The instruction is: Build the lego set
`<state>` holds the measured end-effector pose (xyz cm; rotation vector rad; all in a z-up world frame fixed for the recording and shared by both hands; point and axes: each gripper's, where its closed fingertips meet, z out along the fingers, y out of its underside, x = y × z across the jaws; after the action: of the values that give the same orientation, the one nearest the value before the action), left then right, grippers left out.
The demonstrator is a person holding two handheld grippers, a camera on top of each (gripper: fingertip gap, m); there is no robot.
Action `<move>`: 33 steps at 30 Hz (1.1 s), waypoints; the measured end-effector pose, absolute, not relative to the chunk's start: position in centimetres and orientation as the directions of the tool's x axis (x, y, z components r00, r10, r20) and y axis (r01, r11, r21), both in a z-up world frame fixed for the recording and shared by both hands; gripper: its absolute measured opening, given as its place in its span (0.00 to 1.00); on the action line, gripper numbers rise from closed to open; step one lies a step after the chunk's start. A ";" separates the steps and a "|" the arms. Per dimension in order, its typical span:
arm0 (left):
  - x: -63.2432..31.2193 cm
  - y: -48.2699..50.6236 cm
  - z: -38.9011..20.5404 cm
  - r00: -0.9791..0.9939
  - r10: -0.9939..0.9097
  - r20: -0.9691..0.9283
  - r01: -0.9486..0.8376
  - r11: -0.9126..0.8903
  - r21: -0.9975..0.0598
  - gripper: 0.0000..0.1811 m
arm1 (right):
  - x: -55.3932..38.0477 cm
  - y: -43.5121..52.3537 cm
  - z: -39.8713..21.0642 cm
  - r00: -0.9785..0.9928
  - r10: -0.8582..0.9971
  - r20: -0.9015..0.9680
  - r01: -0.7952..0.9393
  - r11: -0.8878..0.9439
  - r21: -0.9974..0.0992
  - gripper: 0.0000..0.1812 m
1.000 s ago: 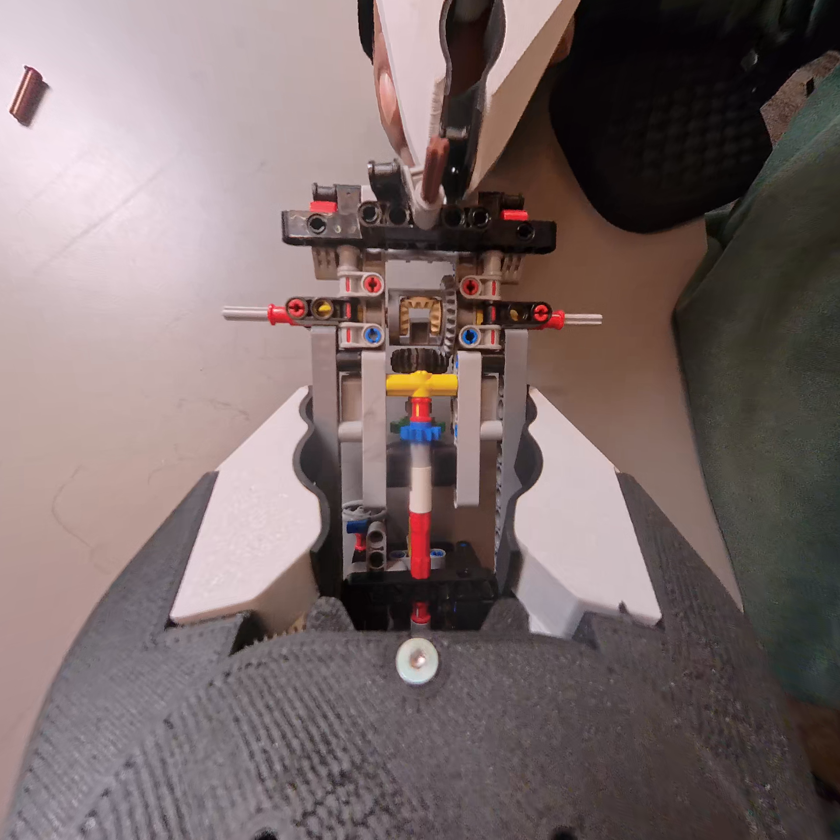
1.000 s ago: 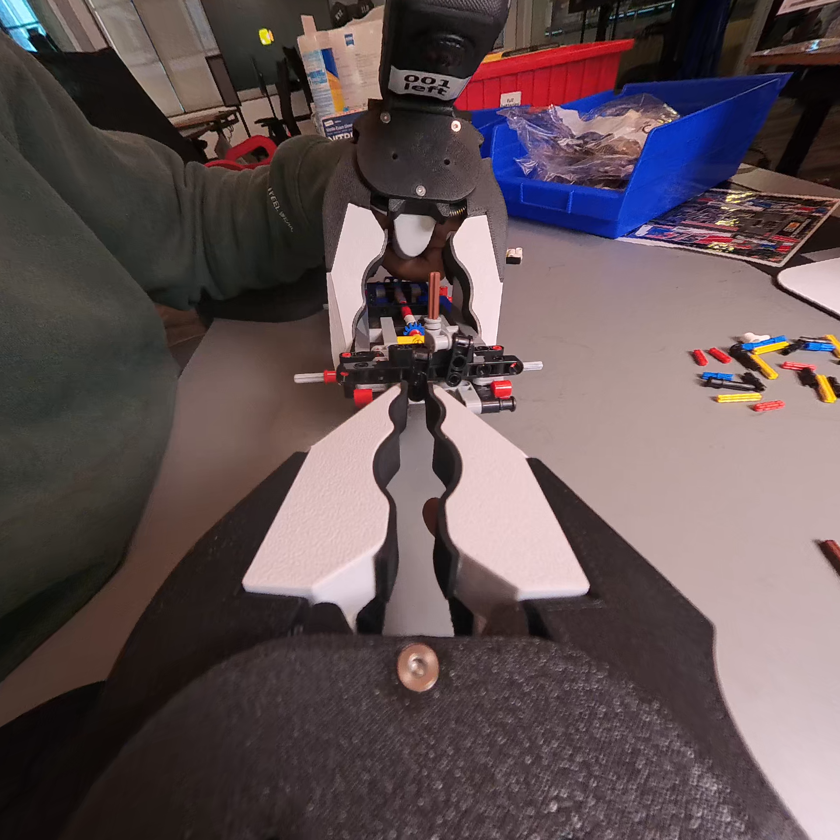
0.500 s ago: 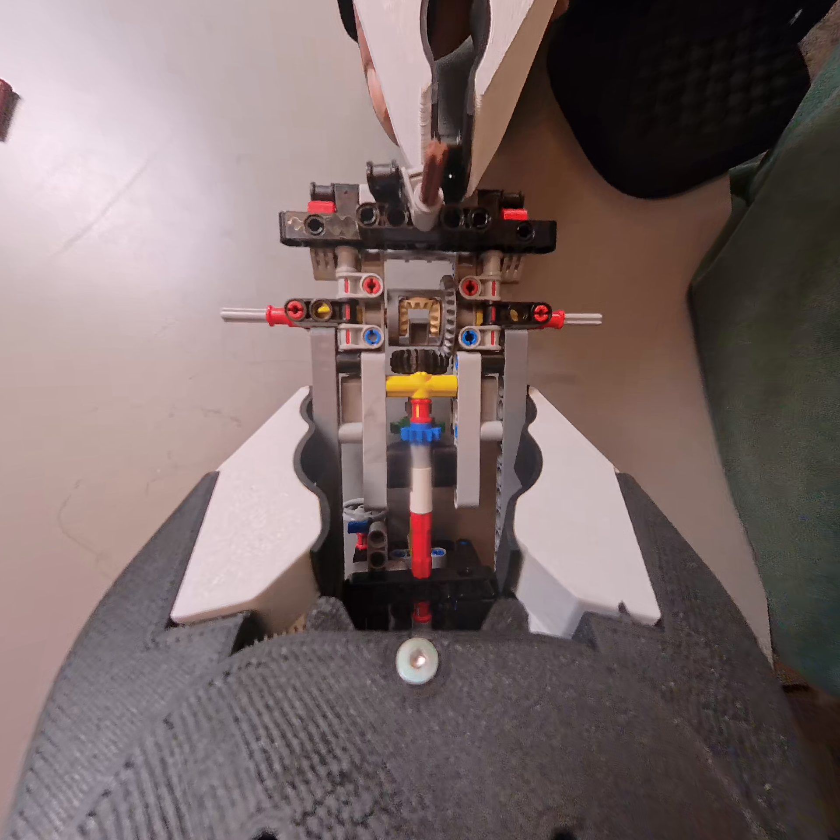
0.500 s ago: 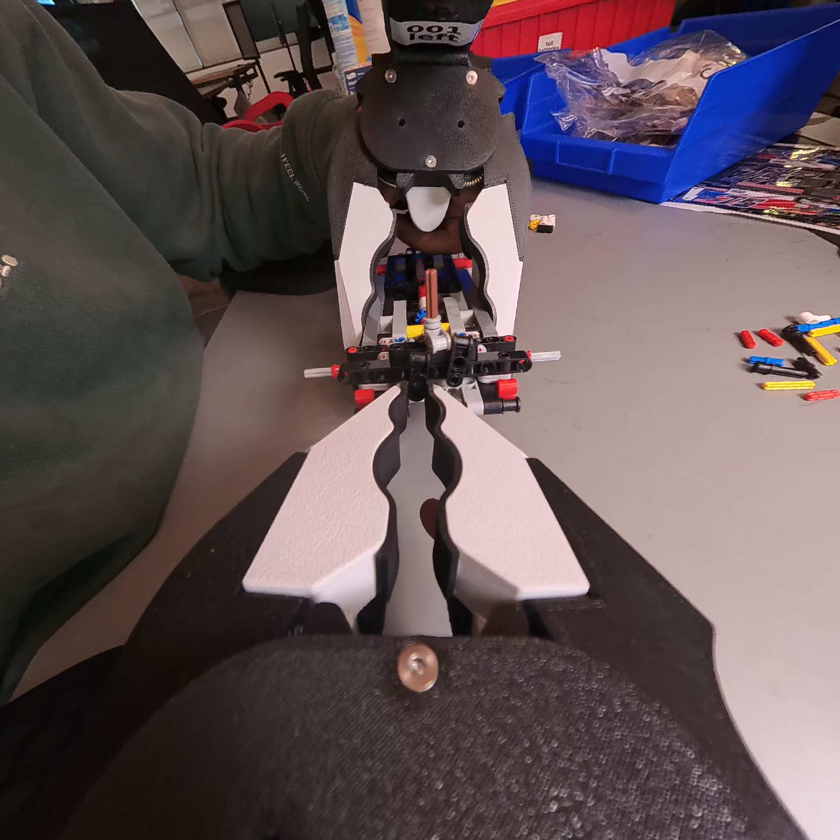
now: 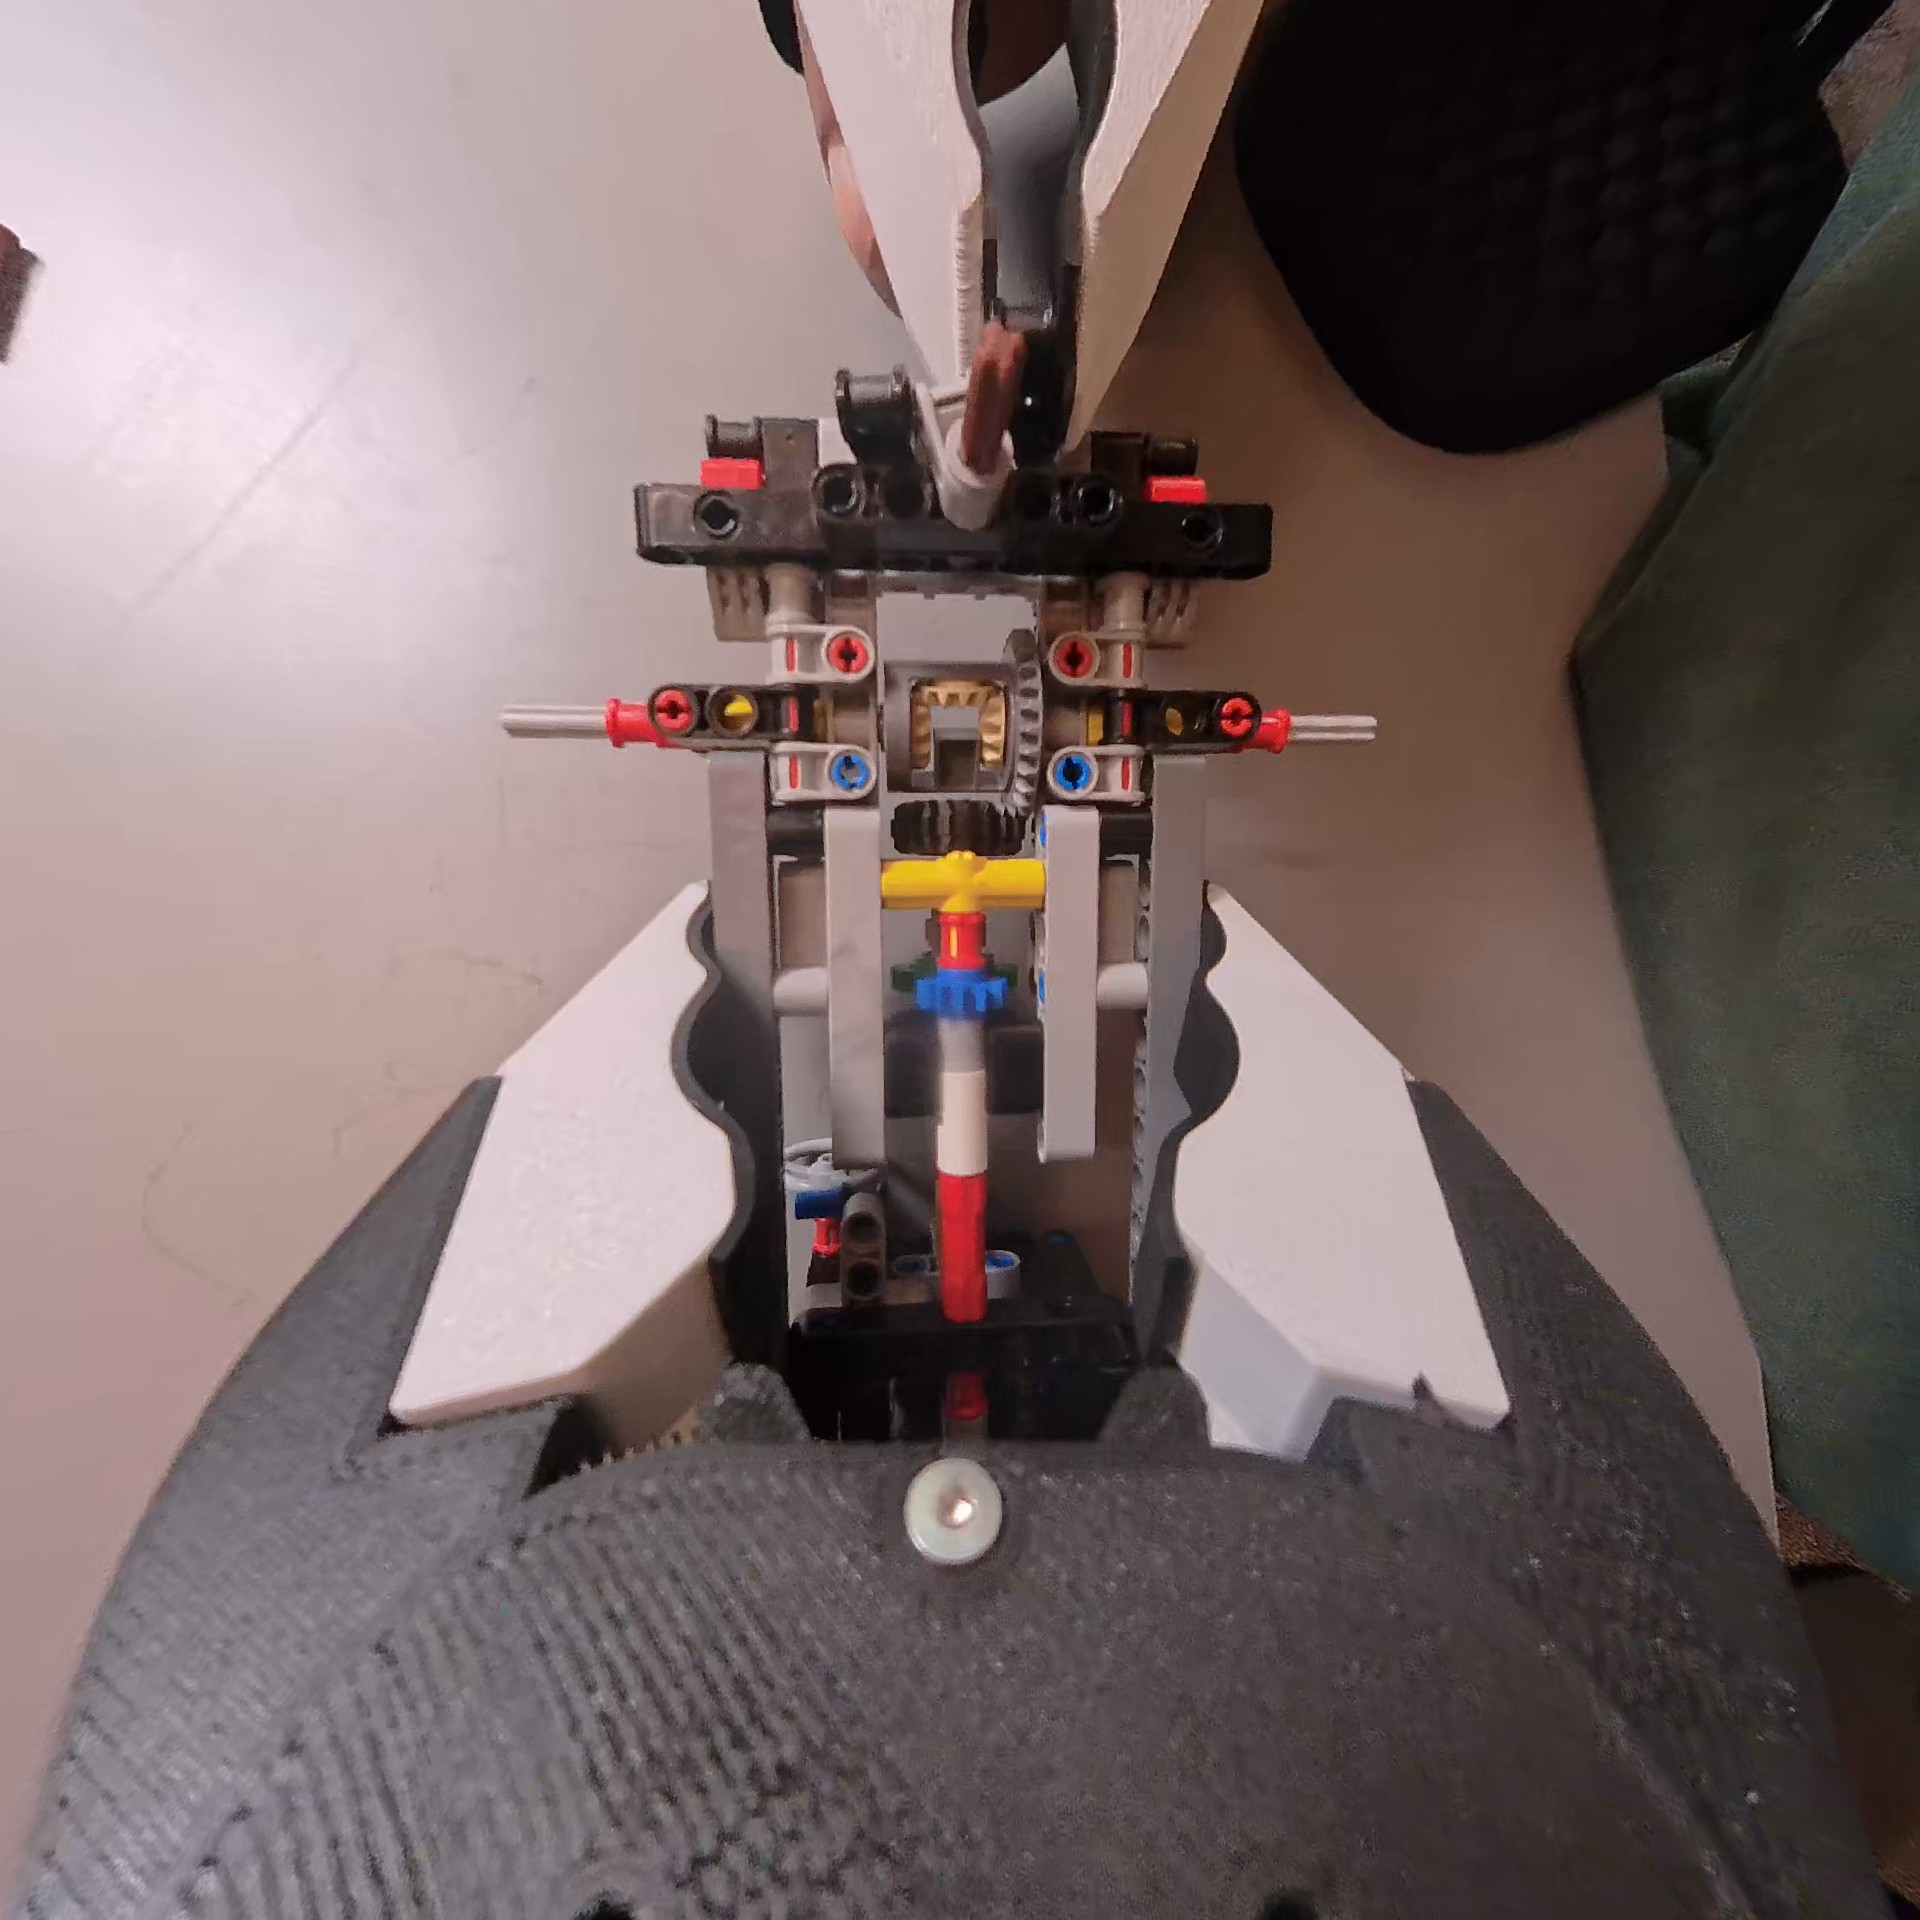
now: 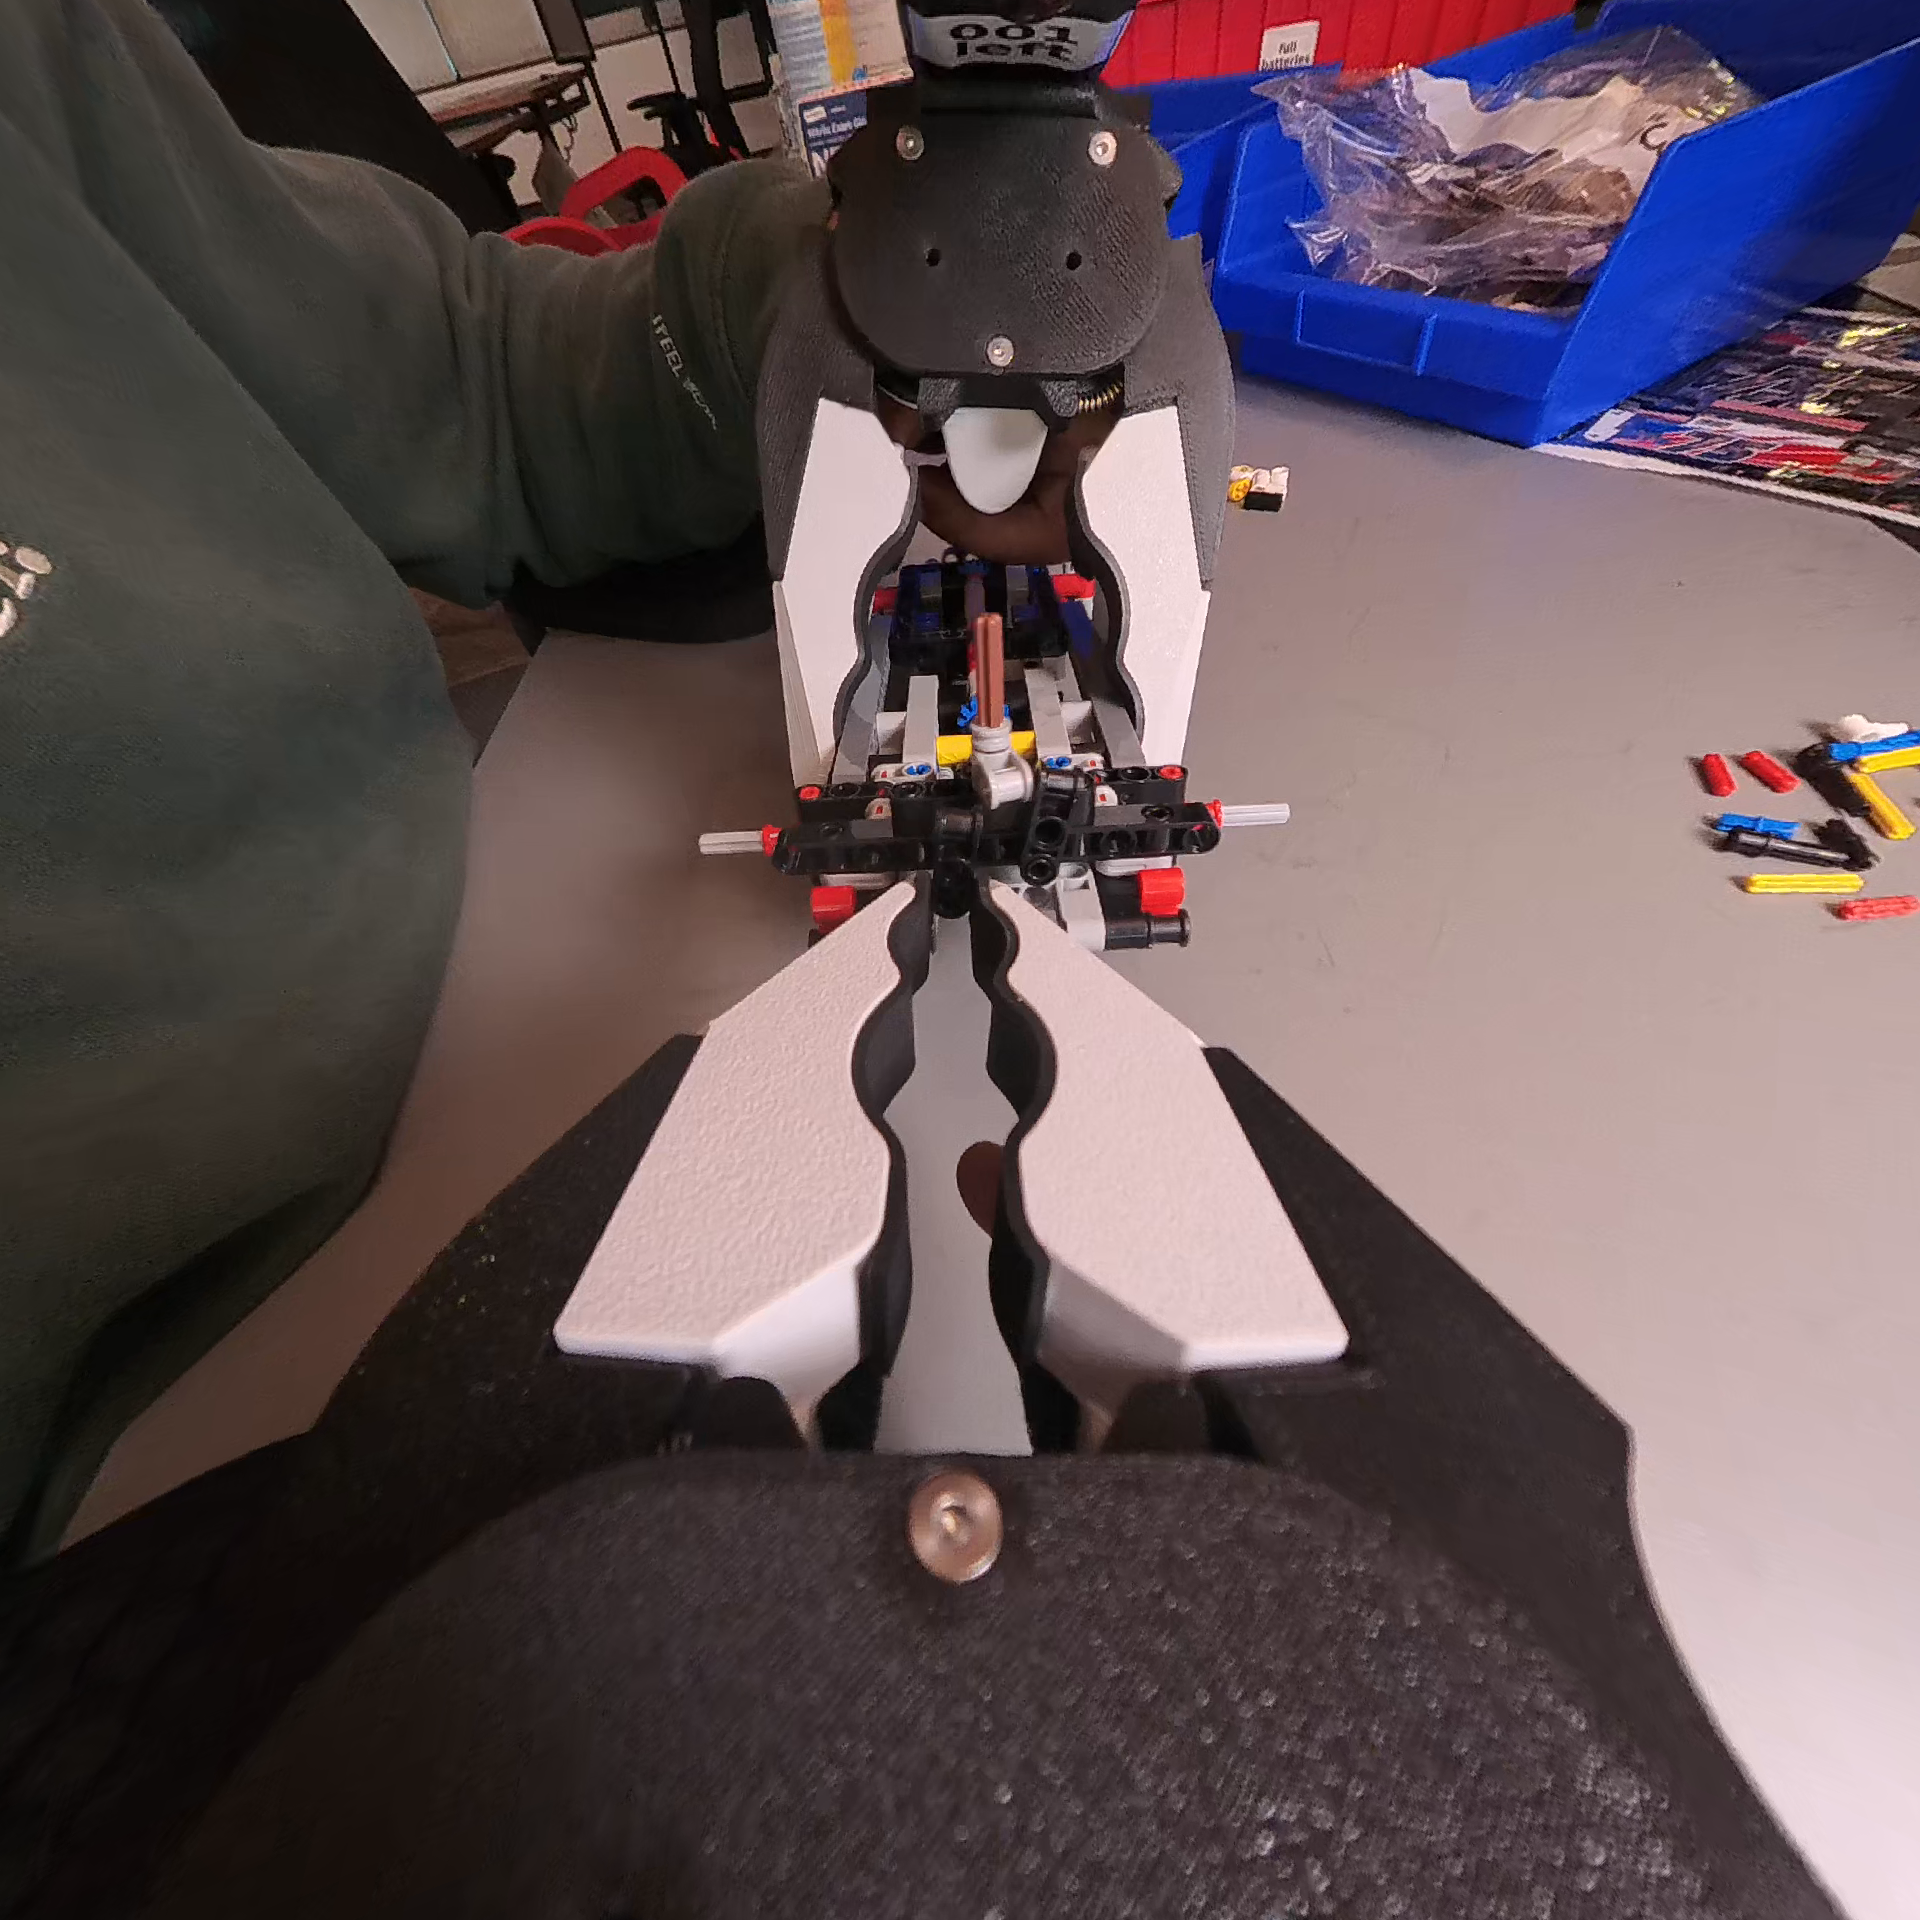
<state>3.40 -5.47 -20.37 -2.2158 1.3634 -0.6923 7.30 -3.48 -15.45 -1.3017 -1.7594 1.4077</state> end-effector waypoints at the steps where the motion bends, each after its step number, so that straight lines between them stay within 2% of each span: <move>1: 3.4 -5.5 -20.3 0.385 -0.904 0.188 -0.677 -0.414 -0.609 0.48 | 7.3 -3.5 -15.4 -0.392 0.906 -0.160 0.347 -0.015 -0.938 0.02; 9: 3.5 -5.6 -19.9 0.369 -0.895 0.252 -0.633 -0.440 -0.637 0.48 | 7.0 -3.5 -14.8 -0.381 0.883 -0.275 0.350 -0.138 -0.927 0.02; 23: 3.9 -6.1 -21.3 0.368 -0.919 0.142 -0.773 -0.387 -0.503 0.47 | 7.8 -4.6 -17.1 -0.409 0.906 -0.107 0.474 0.111 -0.874 0.02; 33: 4.0 -6.1 -21.5 0.366 -0.921 0.131 -0.776 -0.380 -0.504 0.47 | 7.8 -4.7 -17.5 -0.416 0.902 -0.115 0.481 0.111 -0.870 0.02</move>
<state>4.01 -6.07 -21.48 -2.2753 1.4855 -0.5652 7.79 -4.68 -17.54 -1.3418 -1.9464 1.2479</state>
